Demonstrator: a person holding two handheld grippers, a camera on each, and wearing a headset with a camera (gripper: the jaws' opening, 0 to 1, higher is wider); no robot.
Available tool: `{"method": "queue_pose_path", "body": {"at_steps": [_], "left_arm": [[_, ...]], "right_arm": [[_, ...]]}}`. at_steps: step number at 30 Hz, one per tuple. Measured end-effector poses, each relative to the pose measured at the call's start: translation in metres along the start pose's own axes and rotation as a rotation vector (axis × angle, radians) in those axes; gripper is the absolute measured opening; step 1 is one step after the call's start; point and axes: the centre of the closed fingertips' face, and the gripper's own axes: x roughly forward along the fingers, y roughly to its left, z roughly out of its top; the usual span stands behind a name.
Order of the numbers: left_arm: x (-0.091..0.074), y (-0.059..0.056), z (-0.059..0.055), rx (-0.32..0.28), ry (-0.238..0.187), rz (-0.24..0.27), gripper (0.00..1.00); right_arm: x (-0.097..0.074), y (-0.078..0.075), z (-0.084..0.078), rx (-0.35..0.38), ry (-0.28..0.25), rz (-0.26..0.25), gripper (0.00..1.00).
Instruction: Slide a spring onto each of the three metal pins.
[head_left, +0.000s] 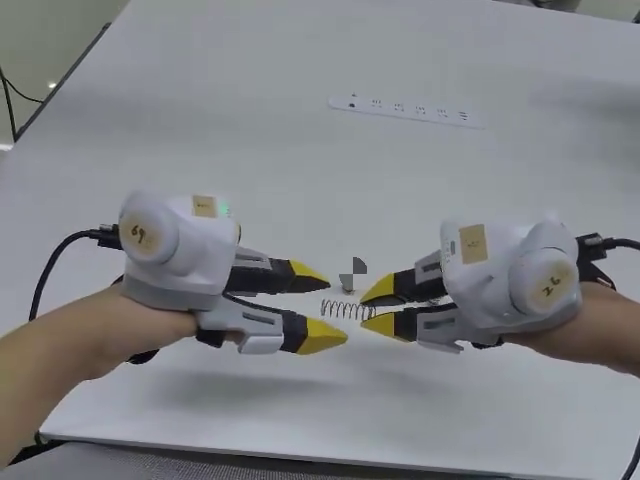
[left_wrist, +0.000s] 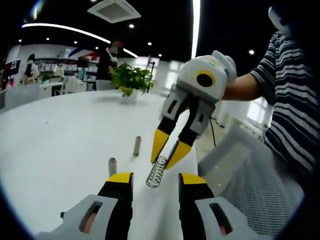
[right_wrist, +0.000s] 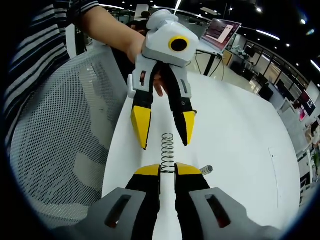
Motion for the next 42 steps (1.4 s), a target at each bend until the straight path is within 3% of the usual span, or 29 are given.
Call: {"method": "queue_pose_path", "body": {"at_steps": [15, 25, 32, 42], "left_arm": [[0.003, -0.006, 0.004, 0.015, -0.022, -0.028, 0.04], [0.001, -0.008, 0.005, 0.033, -0.023, -0.059, 0.03], [0.002, -0.011, 0.004, 0.045, -0.003, -0.083, 0.03], [0.002, -0.011, -0.001, 0.042, 0.019, -0.095, 0.03]], "right_arm": [[-0.005, 0.002, 0.006, 0.005, -0.022, 0.003, 0.06], [-0.004, 0.003, 0.007, 0.013, -0.03, 0.006, 0.06], [-0.003, 0.006, 0.007, 0.069, -0.046, 0.003, 0.07], [0.0, 0.011, -0.005, 0.123, -0.041, -0.003, 0.13]]}}
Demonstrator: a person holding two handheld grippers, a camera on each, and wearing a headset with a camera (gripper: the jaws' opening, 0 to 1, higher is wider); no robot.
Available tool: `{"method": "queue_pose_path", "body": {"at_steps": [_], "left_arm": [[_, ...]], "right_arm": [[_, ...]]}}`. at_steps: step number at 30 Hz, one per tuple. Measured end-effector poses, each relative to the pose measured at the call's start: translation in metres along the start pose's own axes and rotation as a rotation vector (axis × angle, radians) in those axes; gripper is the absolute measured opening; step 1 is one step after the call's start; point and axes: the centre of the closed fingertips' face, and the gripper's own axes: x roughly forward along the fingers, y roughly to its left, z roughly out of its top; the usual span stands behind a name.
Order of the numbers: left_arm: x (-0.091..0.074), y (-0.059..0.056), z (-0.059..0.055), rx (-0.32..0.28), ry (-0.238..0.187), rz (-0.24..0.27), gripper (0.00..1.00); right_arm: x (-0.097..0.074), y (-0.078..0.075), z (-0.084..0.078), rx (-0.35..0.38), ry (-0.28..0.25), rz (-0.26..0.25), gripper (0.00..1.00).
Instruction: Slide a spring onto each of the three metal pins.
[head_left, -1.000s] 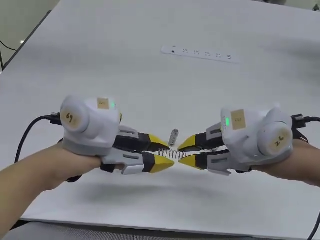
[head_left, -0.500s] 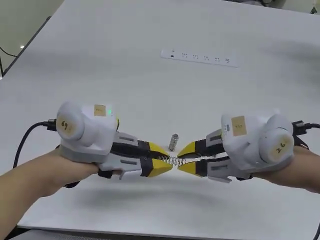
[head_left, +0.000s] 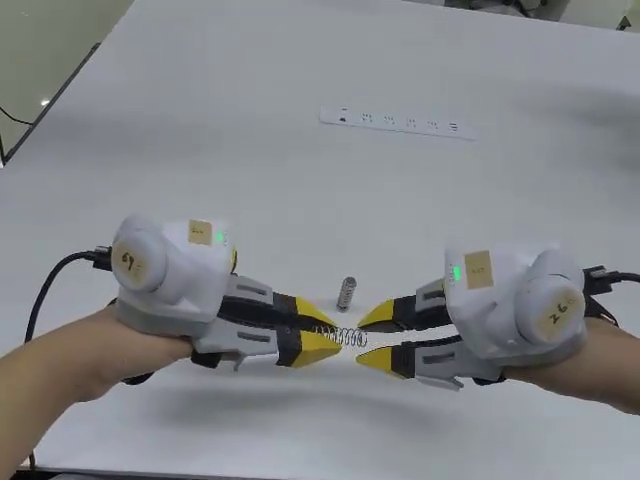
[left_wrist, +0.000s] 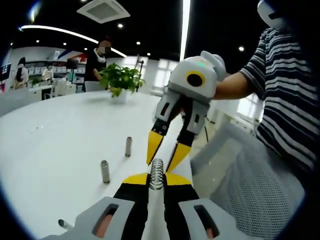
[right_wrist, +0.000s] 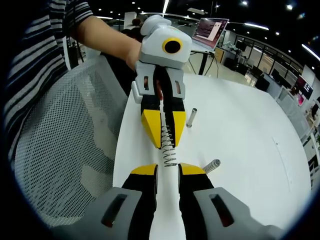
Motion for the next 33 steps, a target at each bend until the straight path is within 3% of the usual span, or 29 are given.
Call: {"method": "queue_pose_path", "body": {"at_steps": [5, 13, 33], "left_arm": [[0.004, -0.003, -0.01, 0.006, 0.03, -0.03, 0.03], [0.006, -0.003, -0.017, 0.0, 0.036, -0.047, 0.03], [0.005, -0.008, -0.017, 0.044, -0.024, -0.106, 0.02]], "right_arm": [[0.007, 0.001, -0.006, 0.013, 0.009, 0.003, 0.14], [0.015, 0.006, -0.011, 0.036, 0.027, 0.03, 0.13], [0.012, 0.011, -0.008, 0.034, 0.021, 0.043, 0.07]]}}
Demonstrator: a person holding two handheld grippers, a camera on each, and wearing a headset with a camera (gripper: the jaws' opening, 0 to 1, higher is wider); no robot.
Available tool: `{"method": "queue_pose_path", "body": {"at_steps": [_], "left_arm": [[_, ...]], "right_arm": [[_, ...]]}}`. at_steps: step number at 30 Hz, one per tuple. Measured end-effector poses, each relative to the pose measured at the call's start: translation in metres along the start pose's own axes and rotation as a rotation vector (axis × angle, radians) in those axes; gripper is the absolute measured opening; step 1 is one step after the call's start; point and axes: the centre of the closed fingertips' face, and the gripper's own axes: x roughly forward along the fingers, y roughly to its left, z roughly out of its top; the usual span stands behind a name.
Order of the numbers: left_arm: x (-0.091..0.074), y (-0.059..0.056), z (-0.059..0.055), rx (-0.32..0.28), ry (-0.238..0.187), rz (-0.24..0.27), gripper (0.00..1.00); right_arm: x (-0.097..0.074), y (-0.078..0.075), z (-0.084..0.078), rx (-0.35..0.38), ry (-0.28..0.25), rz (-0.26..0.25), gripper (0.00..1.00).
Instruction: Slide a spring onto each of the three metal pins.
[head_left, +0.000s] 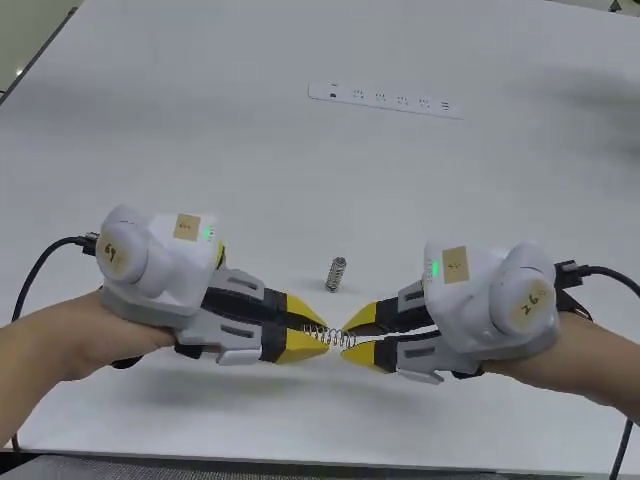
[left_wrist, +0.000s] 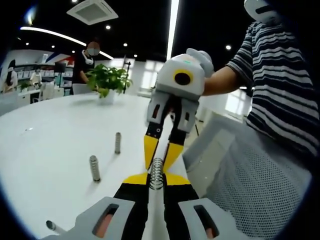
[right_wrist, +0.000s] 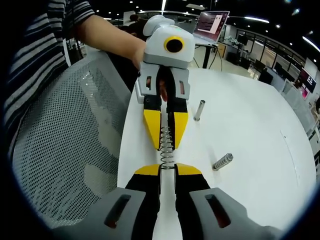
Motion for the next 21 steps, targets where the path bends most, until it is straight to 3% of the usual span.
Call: {"method": "queue_pose_path", "body": {"at_steps": [6, 12, 15, 21], "left_arm": [[0.001, 0.001, -0.003, 0.008, 0.02, 0.007, 0.02], [0.003, 0.006, -0.005, 0.035, 0.063, 0.022, 0.02], [0.004, 0.009, -0.005, 0.047, 0.073, 0.035, 0.02], [0.004, 0.008, -0.004, 0.058, 0.077, 0.043, 0.02]], "right_arm": [[-0.007, -0.004, 0.005, -0.037, 0.001, -0.022, 0.06], [-0.015, -0.009, 0.022, -0.067, -0.023, -0.03, 0.06], [-0.016, -0.011, 0.026, -0.129, 0.003, -0.034, 0.06], [-0.018, -0.008, 0.034, -0.167, 0.009, -0.014, 0.06]]}}
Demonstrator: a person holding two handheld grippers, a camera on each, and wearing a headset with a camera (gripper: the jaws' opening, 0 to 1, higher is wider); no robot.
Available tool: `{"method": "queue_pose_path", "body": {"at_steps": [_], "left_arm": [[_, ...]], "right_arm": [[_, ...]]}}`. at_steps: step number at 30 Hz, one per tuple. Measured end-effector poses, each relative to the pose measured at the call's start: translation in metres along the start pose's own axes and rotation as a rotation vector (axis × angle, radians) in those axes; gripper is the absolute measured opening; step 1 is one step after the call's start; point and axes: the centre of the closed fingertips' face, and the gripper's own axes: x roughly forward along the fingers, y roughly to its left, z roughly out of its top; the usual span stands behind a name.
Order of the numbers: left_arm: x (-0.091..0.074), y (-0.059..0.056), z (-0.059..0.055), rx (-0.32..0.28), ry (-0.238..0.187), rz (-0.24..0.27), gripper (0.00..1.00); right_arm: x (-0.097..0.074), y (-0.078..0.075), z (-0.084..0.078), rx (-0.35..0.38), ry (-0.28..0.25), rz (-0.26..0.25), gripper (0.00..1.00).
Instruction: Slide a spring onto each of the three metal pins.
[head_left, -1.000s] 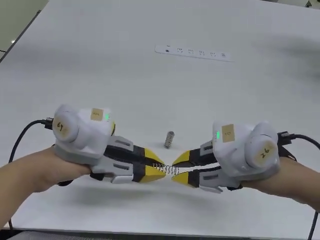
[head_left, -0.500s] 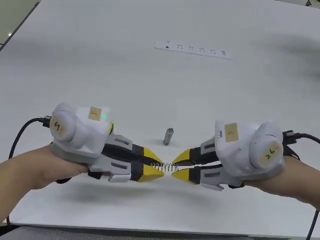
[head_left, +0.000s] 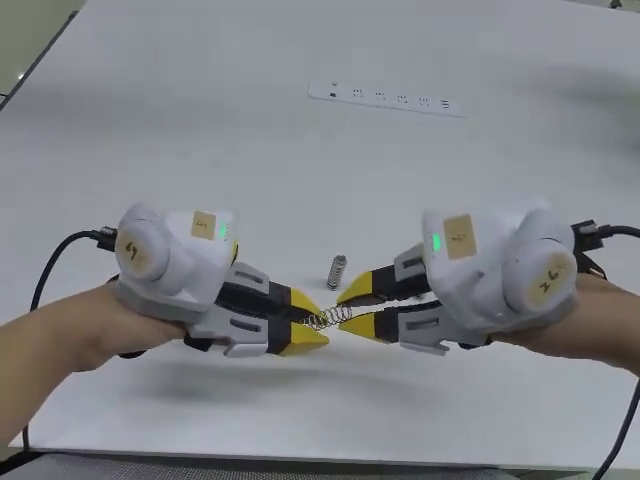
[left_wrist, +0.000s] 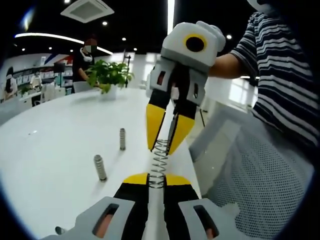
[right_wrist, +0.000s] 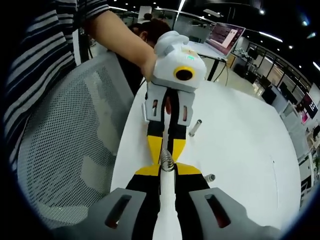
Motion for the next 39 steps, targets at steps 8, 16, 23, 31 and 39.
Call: {"method": "queue_pose_path", "body": {"at_steps": [8, 16, 23, 31, 39], "left_arm": [[-0.005, -0.002, 0.004, 0.002, -0.011, 0.011, 0.02], [-0.005, -0.005, 0.004, 0.007, -0.01, 0.008, 0.02], [-0.004, -0.007, 0.005, 0.015, -0.001, 0.007, 0.03], [-0.004, -0.012, -0.003, 0.019, 0.031, -0.002, 0.03], [-0.004, -0.01, -0.004, 0.021, 0.043, -0.008, 0.03]], "right_arm": [[-0.002, 0.0, 0.008, 0.024, -0.033, 0.023, 0.06], [-0.003, 0.003, 0.016, 0.047, -0.061, 0.044, 0.07], [-0.001, 0.004, 0.023, 0.071, -0.092, 0.041, 0.07], [0.006, 0.009, 0.026, 0.112, -0.123, 0.017, 0.07], [0.01, 0.007, 0.032, 0.122, -0.148, 0.003, 0.07]]}}
